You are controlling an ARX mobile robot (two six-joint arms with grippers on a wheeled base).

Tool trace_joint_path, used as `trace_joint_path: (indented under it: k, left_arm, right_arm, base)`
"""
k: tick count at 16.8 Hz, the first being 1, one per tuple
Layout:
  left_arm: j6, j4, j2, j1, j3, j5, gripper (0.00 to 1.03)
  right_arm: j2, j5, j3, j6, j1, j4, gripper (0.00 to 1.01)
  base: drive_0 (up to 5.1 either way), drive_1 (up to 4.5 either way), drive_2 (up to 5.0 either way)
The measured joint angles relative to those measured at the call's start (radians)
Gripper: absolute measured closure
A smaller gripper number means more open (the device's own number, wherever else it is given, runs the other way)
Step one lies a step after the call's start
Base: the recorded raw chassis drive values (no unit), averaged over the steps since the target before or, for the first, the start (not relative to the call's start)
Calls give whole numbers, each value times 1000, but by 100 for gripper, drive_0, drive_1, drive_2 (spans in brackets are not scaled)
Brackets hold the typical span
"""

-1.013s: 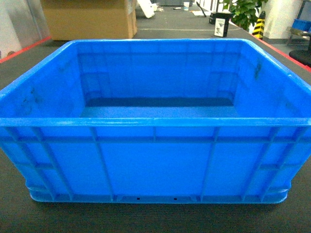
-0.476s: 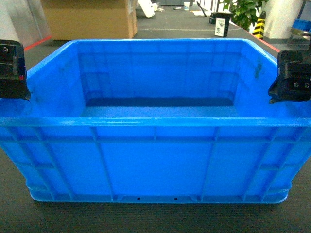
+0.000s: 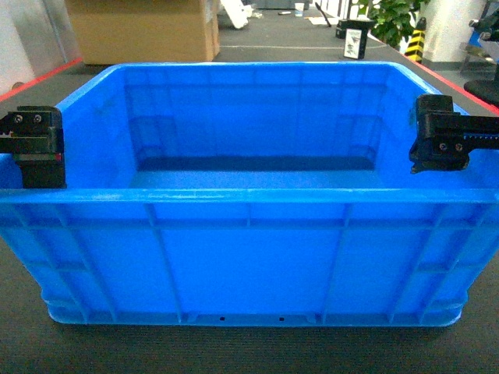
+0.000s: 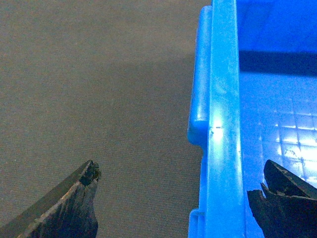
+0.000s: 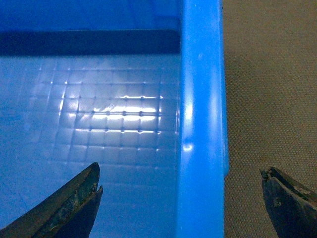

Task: Place box next to blue box on left shelf

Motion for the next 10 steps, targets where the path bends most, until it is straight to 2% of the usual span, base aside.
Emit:
trace_joint_path:
  k: [1, 2, 7, 9, 10]
  left_arm:
    - [0, 3, 5, 0, 2, -1, 5]
    - [1, 2, 9, 0, 6, 0, 11]
    - [1, -11, 18, -8, 12, 6, 62]
    - [2, -18, 18, -19, 20, 10, 83]
    - [-18, -16, 13, -23, 22, 19, 90]
  right_arm:
    - [0, 2, 0, 1, 0, 5, 3]
    - [0, 6, 0, 3, 5, 5, 9]
    - [2, 11, 0, 3, 5, 10, 60]
    - [1, 23, 0, 6, 4, 11, 78]
    - [0, 35, -5, 13, 6, 20, 81]
  base:
    - [0, 0, 0]
    - [0, 0, 0]
    - [0, 0, 0]
    - [0, 0, 0]
    - [0, 0, 0]
